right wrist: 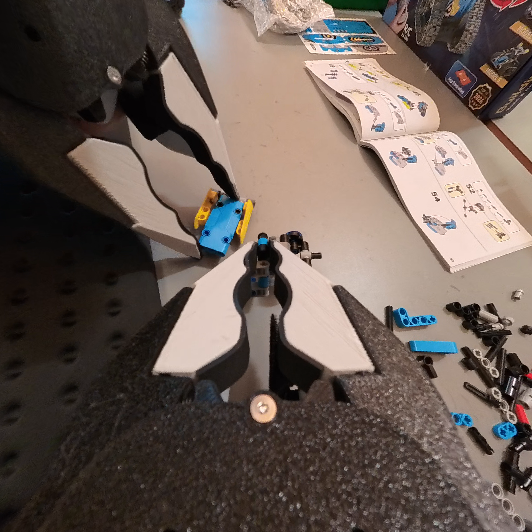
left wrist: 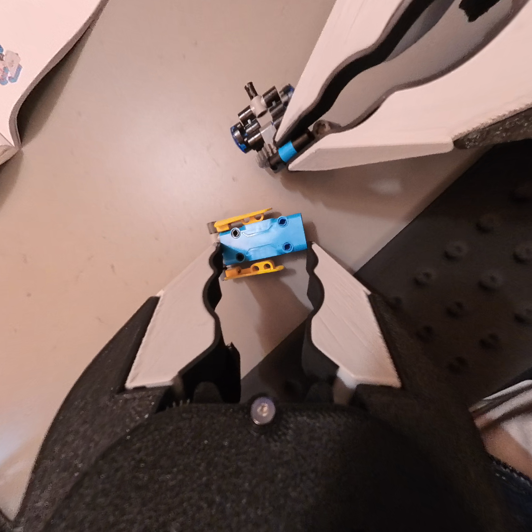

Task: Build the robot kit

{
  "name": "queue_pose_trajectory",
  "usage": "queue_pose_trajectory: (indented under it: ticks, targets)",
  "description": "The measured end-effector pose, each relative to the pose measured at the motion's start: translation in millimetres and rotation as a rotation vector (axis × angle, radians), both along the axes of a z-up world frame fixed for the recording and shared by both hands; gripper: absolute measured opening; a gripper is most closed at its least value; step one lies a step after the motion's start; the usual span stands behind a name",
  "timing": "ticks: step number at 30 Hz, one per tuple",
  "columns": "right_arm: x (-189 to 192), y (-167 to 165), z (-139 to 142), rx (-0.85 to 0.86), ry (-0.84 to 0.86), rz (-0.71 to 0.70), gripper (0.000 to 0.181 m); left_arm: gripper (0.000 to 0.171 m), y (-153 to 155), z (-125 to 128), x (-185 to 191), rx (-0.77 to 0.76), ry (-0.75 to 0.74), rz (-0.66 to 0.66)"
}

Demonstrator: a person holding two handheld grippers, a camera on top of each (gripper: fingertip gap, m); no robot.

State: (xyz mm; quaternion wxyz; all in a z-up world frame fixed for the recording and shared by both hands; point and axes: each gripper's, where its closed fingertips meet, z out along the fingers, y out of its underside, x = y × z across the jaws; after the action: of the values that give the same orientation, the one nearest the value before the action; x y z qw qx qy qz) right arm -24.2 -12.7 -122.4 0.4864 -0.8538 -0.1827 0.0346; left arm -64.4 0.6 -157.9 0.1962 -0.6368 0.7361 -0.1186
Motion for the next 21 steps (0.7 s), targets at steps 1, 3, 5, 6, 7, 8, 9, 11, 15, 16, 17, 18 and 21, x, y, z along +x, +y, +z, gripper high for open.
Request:
queue_pose_trajectory:
  ticks: [1, 3, 5, 6, 7, 8, 9, 11, 15, 16, 17, 18, 21]
  targets:
    - [1, 0, 0, 0.001, -0.001, -0.004, 0.007, 0.058, 0, 0, 1, -0.012, -0.001, -0.015]
    - [3, 0, 1, 0.002, 0.019, -0.015, 0.007, 0.058, 1, 1, 4, -0.016, -0.009, -0.078]
    - [12, 0, 7, 0.022, 0.060, -0.058, 0.007, 0.058, 2, 8, 8, -0.056, -0.073, -0.147]
    - [16, 0, 14, 0.043, 0.117, -0.072, 0.007, 0.058, 1, 18, 12, -0.096, -0.149, -0.180]
    - [18, -2, 23, 0.072, 0.193, -0.075, 0.007, 0.058, -2, 33, 15, -0.165, -0.250, -0.219]
    - [19, -3, 34, 0.109, 0.273, -0.068, 0.007, 0.058, -7, 53, 18, -0.263, -0.375, -0.250]
    - [18, -5, 45, 0.146, 0.365, -0.048, 0.007, 0.058, -15, 76, 18, -0.393, -0.502, -0.288]
    - [8, -8, 75, 0.222, 0.594, 0.045, 0.006, 0.058, -28, 120, 9, -0.670, -0.717, -0.369]
    - [-2, -3, 106, 0.262, 0.782, 0.132, 0.007, 0.058, -27, 153, -9, -0.923, -0.859, -0.456]
    - [-7, 0, 111, 0.269, 0.810, 0.147, 0.006, 0.058, -26, 153, -11, -0.938, -0.861, -0.468]
    - [-11, 2, 115, 0.267, 0.834, 0.155, 0.006, 0.058, -25, 155, -13, -0.954, -0.875, -0.478]
    - [-15, 7, 113, 0.253, 0.831, 0.142, 0.007, 0.058, -22, 159, -15, -0.977, -0.901, -0.479]
    - [-28, 16, 107, 0.226, 0.865, 0.143, 0.007, 0.057, -20, 159, -21, -0.987, -0.897, -0.497]
